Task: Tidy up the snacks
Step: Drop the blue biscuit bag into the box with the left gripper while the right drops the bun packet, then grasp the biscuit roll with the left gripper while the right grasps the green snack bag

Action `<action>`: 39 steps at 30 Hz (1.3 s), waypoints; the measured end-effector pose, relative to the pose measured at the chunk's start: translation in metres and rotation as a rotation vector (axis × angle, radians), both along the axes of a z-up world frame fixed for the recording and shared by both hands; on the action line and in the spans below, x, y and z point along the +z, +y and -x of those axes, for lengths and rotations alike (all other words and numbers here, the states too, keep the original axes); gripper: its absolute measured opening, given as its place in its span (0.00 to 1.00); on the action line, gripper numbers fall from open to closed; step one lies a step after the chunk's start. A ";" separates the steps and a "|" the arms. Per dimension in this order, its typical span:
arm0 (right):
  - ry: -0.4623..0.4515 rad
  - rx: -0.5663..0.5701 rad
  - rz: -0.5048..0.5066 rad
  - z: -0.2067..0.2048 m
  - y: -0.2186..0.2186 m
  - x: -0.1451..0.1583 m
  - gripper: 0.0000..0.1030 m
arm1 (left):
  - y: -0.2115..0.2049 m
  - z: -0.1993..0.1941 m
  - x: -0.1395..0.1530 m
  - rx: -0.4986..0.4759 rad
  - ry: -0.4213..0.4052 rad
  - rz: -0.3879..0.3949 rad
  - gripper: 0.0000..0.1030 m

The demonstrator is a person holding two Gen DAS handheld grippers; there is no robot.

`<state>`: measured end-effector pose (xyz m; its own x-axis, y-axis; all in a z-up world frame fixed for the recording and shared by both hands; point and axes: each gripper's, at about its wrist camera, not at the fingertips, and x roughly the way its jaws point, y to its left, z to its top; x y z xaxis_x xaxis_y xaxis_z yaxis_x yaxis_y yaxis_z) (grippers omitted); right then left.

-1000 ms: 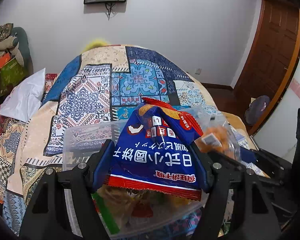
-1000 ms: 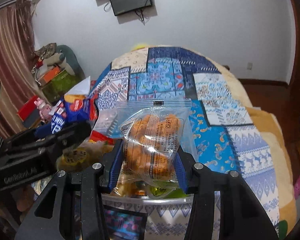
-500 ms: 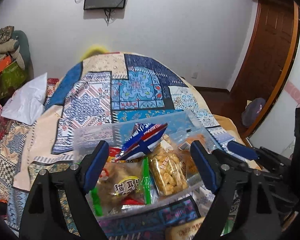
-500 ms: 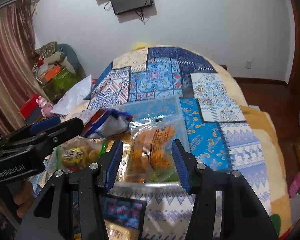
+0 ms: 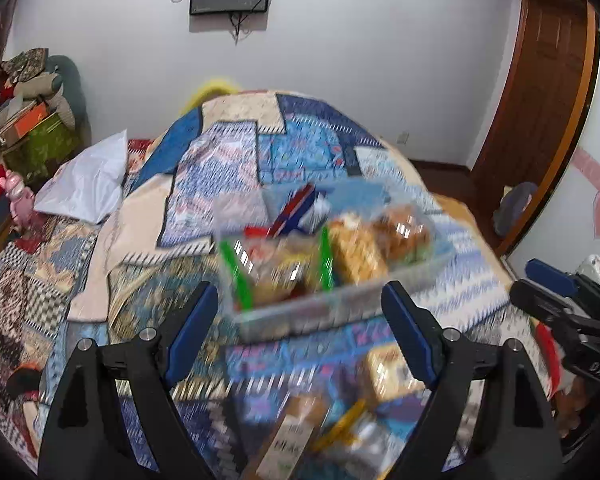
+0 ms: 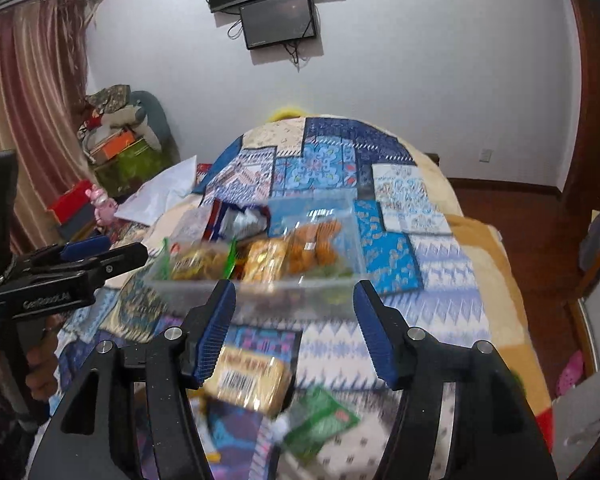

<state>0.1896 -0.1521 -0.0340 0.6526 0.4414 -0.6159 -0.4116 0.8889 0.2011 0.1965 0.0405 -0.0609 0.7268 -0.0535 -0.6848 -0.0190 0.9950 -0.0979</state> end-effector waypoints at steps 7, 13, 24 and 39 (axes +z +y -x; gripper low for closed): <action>0.091 -0.020 0.057 0.022 -0.005 -0.040 0.61 | 0.009 0.038 -0.032 0.012 0.074 -0.012 0.82; 0.206 -0.076 0.111 0.016 -0.007 -0.089 0.61 | 0.017 0.055 -0.065 0.020 0.146 -0.009 0.82; 0.275 -0.101 0.082 0.007 -0.004 -0.115 0.71 | 0.009 0.065 -0.103 -0.014 0.213 -0.054 0.82; 0.255 -0.012 0.125 0.022 -0.007 -0.115 0.51 | 0.003 0.050 -0.121 -0.029 0.228 -0.055 0.68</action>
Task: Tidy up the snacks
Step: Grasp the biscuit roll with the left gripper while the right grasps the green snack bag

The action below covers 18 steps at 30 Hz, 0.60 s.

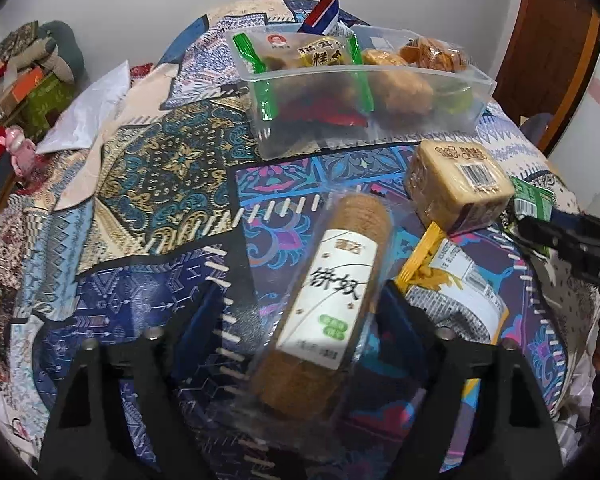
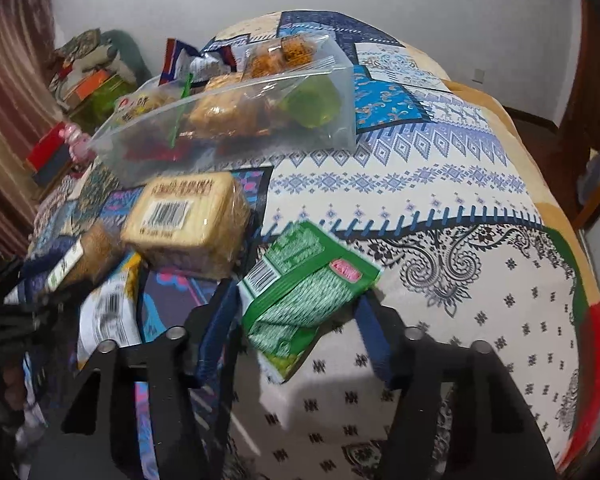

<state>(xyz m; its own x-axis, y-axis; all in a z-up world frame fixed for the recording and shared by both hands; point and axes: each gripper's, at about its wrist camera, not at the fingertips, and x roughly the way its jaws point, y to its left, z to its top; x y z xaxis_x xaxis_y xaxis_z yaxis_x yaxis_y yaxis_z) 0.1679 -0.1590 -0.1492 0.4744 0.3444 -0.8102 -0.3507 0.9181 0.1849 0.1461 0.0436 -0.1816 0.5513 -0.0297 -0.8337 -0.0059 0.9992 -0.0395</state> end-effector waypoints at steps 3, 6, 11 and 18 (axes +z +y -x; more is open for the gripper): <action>-0.005 0.003 0.010 0.001 -0.006 0.000 0.44 | -0.004 -0.003 -0.002 -0.003 -0.011 -0.025 0.58; -0.006 -0.009 0.003 0.001 -0.014 0.001 0.40 | -0.011 -0.001 -0.002 -0.022 -0.028 -0.041 0.44; -0.027 -0.031 -0.016 0.006 -0.022 0.003 0.34 | -0.019 0.005 0.001 -0.042 -0.035 -0.080 0.37; -0.067 -0.049 -0.034 0.011 -0.026 0.019 0.33 | -0.010 0.010 0.019 -0.016 -0.069 -0.032 0.37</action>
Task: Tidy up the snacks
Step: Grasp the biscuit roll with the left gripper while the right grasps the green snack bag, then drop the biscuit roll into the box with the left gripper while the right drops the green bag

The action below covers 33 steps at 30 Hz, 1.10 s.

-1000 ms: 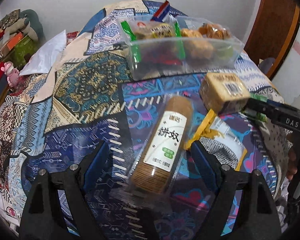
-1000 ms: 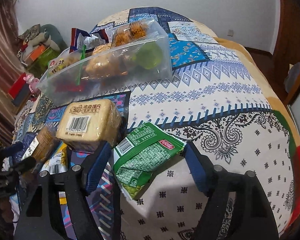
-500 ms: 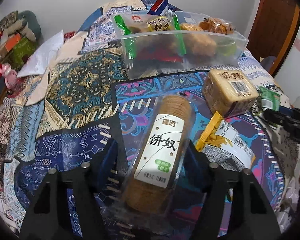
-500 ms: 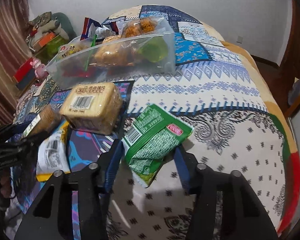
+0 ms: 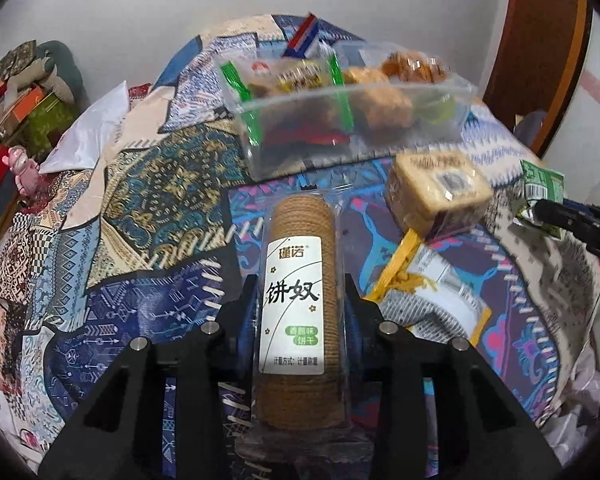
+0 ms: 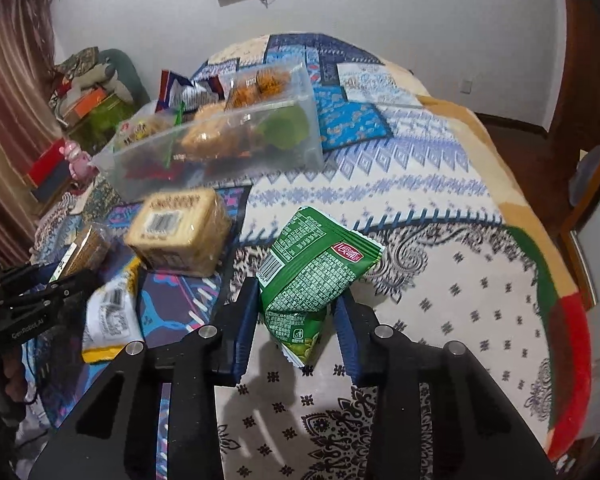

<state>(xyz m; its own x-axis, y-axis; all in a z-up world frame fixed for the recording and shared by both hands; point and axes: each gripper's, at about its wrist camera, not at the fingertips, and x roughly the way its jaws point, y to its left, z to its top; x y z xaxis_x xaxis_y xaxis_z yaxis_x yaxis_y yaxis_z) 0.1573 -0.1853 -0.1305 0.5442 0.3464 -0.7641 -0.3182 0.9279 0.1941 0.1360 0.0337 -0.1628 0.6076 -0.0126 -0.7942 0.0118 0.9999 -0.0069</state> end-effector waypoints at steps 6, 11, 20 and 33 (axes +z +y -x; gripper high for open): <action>-0.050 -0.001 -0.034 -0.004 0.003 0.022 0.32 | 0.011 -0.004 0.031 0.015 -0.063 0.055 0.37; -0.099 0.015 -0.064 -0.015 0.015 0.042 0.32 | 0.017 -0.018 0.060 0.001 -0.114 0.112 0.37; -0.187 0.056 -0.102 -0.053 0.052 0.072 0.32 | 0.031 -0.067 0.098 0.020 -0.189 0.122 0.37; -0.187 0.133 -0.096 -0.113 0.114 0.059 0.33 | 0.045 -0.160 0.076 0.029 -0.129 0.122 0.37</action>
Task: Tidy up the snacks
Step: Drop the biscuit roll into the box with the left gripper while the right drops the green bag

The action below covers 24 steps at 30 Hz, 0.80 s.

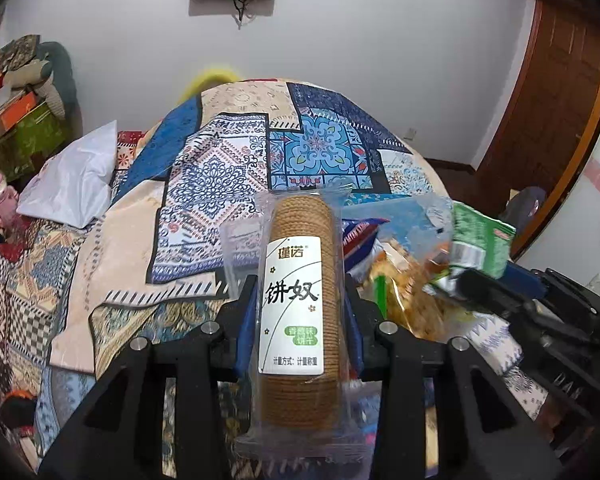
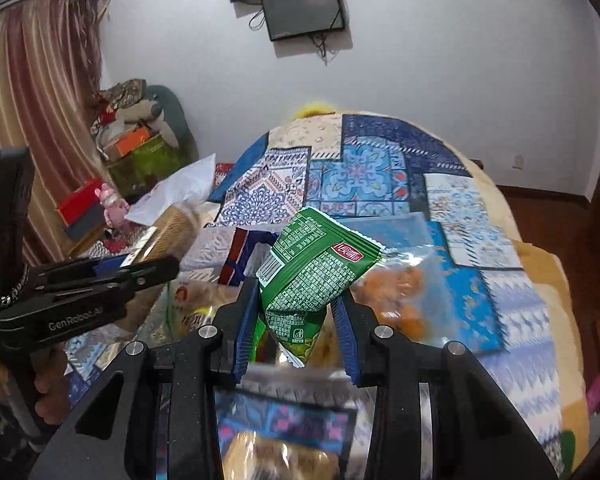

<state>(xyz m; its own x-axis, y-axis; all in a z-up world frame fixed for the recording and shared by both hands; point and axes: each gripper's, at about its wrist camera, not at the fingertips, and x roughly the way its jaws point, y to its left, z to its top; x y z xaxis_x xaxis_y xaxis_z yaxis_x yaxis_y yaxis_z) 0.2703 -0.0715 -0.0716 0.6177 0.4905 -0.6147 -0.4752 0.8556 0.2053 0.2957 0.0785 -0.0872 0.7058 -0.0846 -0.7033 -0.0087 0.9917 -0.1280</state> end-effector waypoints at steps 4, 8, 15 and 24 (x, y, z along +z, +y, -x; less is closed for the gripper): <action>0.023 0.015 0.020 -0.017 0.014 -0.011 0.32 | -0.001 -0.019 -0.010 -0.011 0.015 0.007 0.37; 0.042 0.027 0.035 -0.027 0.020 -0.021 0.32 | 0.001 -0.030 -0.017 -0.006 0.024 0.010 0.37; 0.049 0.003 0.023 -0.031 0.016 -0.024 0.33 | -0.002 -0.029 -0.017 0.007 0.008 -0.011 0.40; 0.038 -0.017 0.012 -0.008 -0.005 -0.003 0.54 | -0.017 0.019 0.014 -0.023 -0.060 -0.078 0.50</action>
<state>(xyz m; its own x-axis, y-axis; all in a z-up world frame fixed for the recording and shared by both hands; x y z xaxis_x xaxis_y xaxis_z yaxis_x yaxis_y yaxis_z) 0.2786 -0.0763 -0.0743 0.6019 0.4726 -0.6437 -0.4530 0.8659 0.2121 0.2764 0.0617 -0.0728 0.7455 -0.0481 -0.6647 0.0196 0.9985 -0.0502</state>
